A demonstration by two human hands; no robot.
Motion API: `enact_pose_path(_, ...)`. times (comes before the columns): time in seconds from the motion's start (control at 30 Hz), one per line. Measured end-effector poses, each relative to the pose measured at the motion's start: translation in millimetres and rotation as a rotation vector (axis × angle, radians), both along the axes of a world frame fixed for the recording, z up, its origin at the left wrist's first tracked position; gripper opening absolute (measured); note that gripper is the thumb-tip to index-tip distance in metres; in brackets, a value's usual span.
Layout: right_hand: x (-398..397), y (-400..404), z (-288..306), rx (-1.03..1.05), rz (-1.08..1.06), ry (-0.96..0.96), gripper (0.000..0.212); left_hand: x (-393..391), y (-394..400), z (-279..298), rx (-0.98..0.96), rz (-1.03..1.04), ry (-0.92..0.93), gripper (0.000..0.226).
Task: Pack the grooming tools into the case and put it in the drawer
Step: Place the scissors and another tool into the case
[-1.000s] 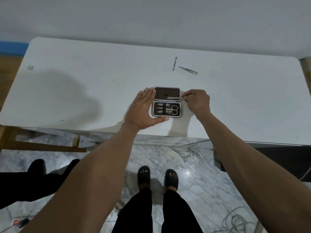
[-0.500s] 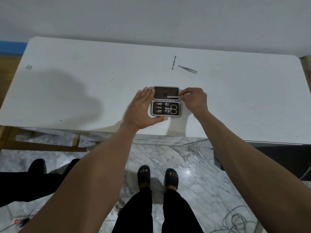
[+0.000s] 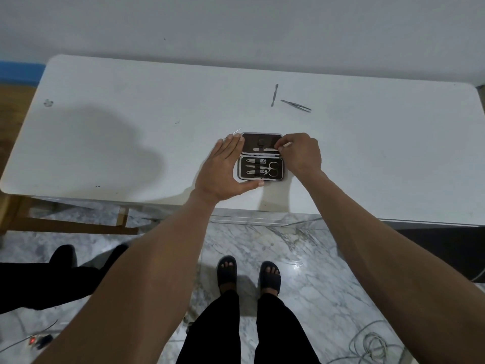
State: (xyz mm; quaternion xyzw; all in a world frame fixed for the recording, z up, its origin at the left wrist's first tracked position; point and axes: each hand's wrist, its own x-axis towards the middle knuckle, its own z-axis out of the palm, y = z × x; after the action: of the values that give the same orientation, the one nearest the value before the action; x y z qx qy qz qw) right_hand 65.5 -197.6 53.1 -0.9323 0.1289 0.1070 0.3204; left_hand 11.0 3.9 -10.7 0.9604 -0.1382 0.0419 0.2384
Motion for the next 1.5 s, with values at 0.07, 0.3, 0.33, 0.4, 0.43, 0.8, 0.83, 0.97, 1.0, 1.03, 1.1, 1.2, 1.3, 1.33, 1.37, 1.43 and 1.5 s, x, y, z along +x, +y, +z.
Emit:
enact_pose_path(0.07, -1.8, 1.2, -1.0, -0.033, 0.022, -0.030, 0.027, 0.3, 0.2, -0.8, -0.002, -0.001, 0.001, 0.121)
enact_pose_path(0.3, -6.3, 8.5, -6.9, -0.172, 0.102, -0.150, 0.031, 0.6, 0.8, -2.3, -0.007, -0.002, -0.001, 0.120)
enact_pose_path(0.33, -6.3, 10.6, -7.5, -0.172, 0.107, -0.155, 0.032, 0.8, 0.8, -2.3, -0.007, -0.002, 0.000, 0.120)
enact_pose_path(0.4, -5.8, 15.1, -8.2, -0.157, 0.107, -0.159, 0.032, 0.9, 0.7, -2.8, -0.009, -0.001, 0.000, 0.119)
enact_pose_path(0.43, -5.4, 17.2, -8.0, -0.151, 0.111, -0.159, 0.032, 0.8, 0.6, -3.1, -0.010, -0.001, -0.003, 0.118)
enact_pose_path(0.8, 3.8, 16.5, -7.3, -0.045, 0.189, -0.114, 0.025, 0.2, 0.6, -2.4, -0.020, -0.008, -0.025, 0.116)
enact_pose_path(0.83, 4.6, 16.4, -6.9, -0.028, 0.188, -0.106, 0.022, 0.2, 0.8, -2.2, -0.020, -0.009, -0.026, 0.116)
enact_pose_path(0.97, 8.7, 16.6, -4.8, 0.037, 0.222, -0.076, 0.016, -0.2, 0.1, -2.1, -0.022, -0.005, -0.025, 0.116)
enact_pose_path(1.0, 10.9, 15.5, -3.4, 0.052, 0.217, -0.079, 0.014, -0.5, 0.0, -2.1, -0.020, -0.004, -0.022, 0.117)
enact_pose_path(1.03, 13.8, 13.7, -1.4, 0.074, 0.192, -0.091, 0.012, -0.4, -0.1, -2.0, -0.016, -0.005, -0.018, 0.117)
enact_pose_path(1.1, 22.4, 9.1, 1.3, 0.134, 0.078, -0.135, 0.009, -0.1, 0.1, -1.6, -0.010, -0.008, -0.013, 0.118)
enact_pose_path(1.2, 39.8, 0.1, 0.7, 0.165, -0.134, -0.201, 0.012, 1.2, 1.0, -2.3, -0.012, -0.007, -0.025, 0.118)
enact_pose_path(1.3, 55.8, -10.5, -2.6, 0.137, -0.261, -0.236, 0.016, 1.5, 0.7, -3.4, -0.013, -0.004, -0.034, 0.119)
enact_pose_path(1.33, 60.4, -13.5, -4.1, 0.125, -0.279, -0.241, 0.016, 1.6, 0.7, -3.7, -0.011, -0.003, -0.037, 0.119)
enact_pose_path(1.37, 64.9, -16.4, -6.1, 0.108, -0.282, -0.245, 0.016, 1.5, 0.7, -3.9, -0.011, -0.002, -0.040, 0.119)
enact_pose_path(1.43, 73.1, -20.9, -10.1, 0.068, -0.258, -0.247, 0.019, 1.3, 0.5, -4.0, -0.017, -0.001, -0.047, 0.119)
enact_pose_path(1.5, 80.4, -24.4, -13.4, 0.038, -0.238, -0.252, 0.021, 1.3, 0.3, -3.8, -0.020, -0.001, -0.047, 0.119)
